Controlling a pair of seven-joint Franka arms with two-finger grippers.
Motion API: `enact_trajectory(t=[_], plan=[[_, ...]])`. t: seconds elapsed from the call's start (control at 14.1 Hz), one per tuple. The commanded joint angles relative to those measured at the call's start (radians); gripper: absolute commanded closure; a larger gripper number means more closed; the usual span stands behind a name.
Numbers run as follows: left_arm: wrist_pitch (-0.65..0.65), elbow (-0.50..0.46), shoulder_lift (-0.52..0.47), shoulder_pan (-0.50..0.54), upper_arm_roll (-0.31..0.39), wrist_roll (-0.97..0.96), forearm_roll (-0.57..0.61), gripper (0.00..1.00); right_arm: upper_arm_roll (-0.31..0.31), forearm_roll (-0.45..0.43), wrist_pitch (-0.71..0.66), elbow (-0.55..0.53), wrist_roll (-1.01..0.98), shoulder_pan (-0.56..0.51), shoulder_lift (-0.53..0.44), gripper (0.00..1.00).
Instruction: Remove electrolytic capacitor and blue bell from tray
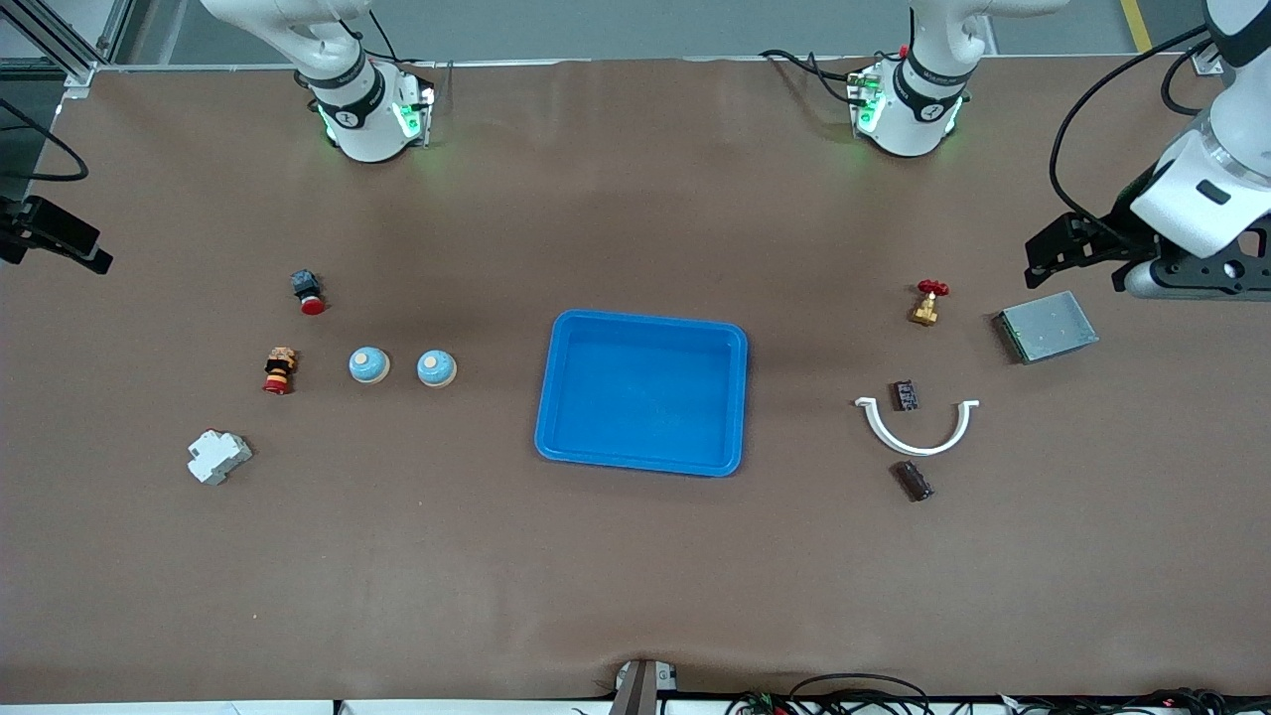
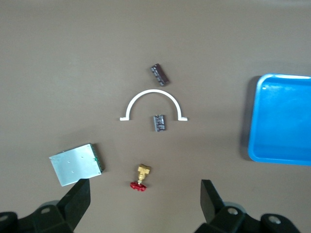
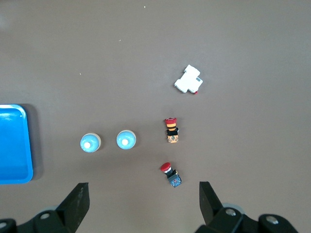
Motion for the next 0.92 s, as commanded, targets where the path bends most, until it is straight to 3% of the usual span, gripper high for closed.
enact_trajectory(t=[0.0, 0.28, 0.85], plan=[[-0.002, 0.049, 0.056, -0.002, 0.01, -0.006, 0.029, 0.0, 0.023, -0.006, 0.004, -0.066, -0.009, -0.021, -0.065, 0.0], [0.028, 0.127, 0.141, 0.015, 0.011, 0.003, 0.025, 0.0, 0.028, -0.009, 0.001, -0.069, -0.01, -0.022, -0.067, 0.0], [0.016, 0.141, 0.13, 0.049, 0.008, 0.001, 0.01, 0.0, 0.028, -0.009, 0.01, -0.084, -0.01, -0.018, -0.071, 0.0]])
